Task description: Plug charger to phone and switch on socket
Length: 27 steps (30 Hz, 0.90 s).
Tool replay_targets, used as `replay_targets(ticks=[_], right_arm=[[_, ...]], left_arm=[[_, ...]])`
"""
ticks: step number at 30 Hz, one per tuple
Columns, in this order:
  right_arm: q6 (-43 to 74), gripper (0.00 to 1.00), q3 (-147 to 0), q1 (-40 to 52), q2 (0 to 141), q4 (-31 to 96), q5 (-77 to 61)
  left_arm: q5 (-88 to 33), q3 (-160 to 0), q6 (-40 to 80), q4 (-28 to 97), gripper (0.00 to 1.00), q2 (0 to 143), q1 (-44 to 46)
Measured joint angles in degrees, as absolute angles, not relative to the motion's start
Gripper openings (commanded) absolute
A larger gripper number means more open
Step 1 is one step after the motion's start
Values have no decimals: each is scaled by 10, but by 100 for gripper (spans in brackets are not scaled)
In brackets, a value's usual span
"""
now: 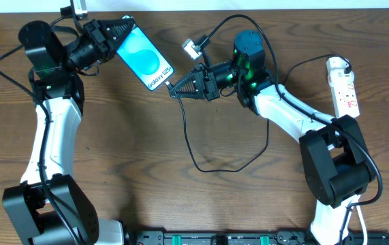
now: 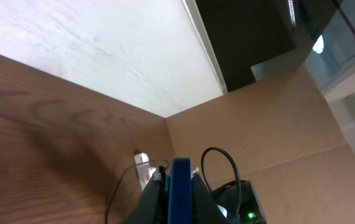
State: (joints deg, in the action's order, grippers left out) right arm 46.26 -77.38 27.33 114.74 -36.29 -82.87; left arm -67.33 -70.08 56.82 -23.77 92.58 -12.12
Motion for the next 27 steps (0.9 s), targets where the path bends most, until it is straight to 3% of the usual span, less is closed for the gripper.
replay_targets(ticks=[27], right_arm=[[463, 1, -774, 273, 1147, -362, -849]], left_arm=[[-660, -701, 587, -224, 8, 926, -93]])
